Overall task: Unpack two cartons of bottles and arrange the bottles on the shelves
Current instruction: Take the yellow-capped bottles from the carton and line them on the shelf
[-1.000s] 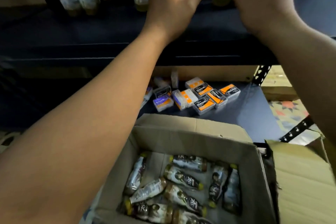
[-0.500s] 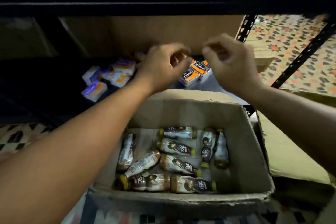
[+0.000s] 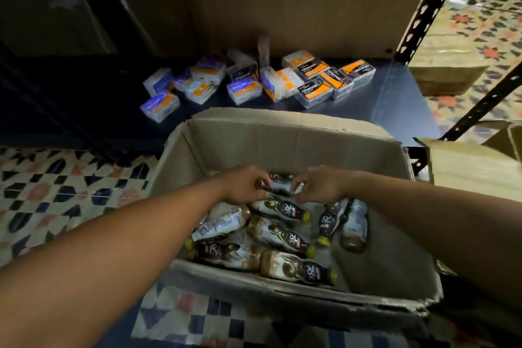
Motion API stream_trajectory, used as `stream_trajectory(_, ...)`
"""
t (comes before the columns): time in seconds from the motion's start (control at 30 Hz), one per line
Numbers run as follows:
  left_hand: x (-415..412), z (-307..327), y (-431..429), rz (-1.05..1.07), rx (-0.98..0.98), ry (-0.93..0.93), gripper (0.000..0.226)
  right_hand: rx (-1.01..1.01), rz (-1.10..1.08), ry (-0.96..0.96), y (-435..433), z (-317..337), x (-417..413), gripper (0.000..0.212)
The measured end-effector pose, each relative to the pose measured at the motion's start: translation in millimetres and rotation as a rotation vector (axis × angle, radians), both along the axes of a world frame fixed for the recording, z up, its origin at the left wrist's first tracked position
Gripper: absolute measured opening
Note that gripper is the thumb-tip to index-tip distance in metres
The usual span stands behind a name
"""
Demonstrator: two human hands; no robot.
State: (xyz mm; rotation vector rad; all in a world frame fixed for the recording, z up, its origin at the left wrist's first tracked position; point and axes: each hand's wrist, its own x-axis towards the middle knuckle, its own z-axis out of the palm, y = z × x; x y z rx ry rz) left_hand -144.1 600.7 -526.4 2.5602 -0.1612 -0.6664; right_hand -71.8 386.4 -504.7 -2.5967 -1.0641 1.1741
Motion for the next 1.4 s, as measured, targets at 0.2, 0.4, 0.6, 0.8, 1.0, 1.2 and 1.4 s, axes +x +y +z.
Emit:
stream_trajectory(0.2,-2,-30,-7,-0.011,0.067,0.001,0.04,0.069,-0.115,-0.086,-7,-40,9,0.05)
stream_trajectory(0.4,11,-65,-14,-0.068,0.097,0.002,0.045,0.157,-0.192,-0.061,-6,-70,19,0.059)
stream_trajectory(0.6,11,-90,-17,-0.164,0.249,-0.034,0.056,0.099,-0.14,-0.1,1,-92,23,0.063)
stream_trajectory(0.8,11,-89,-7,-0.272,0.292,-0.039,0.071,0.088,-0.172,-0.056,26,-112,21,0.062)
stream_trajectory(1.0,6,-93,27,-0.211,0.312,-0.074,0.058,0.152,-0.291,0.022,49,-130,24,0.055)
stream_trajectory(1.2,-3,-86,37,-0.172,0.252,-0.052,0.064,0.15,-0.207,0.04,55,-129,23,0.047)
stream_trajectory(1.4,-5,-77,34,-0.153,0.219,-0.032,0.054,0.128,-0.206,0.027,41,-115,16,0.041)
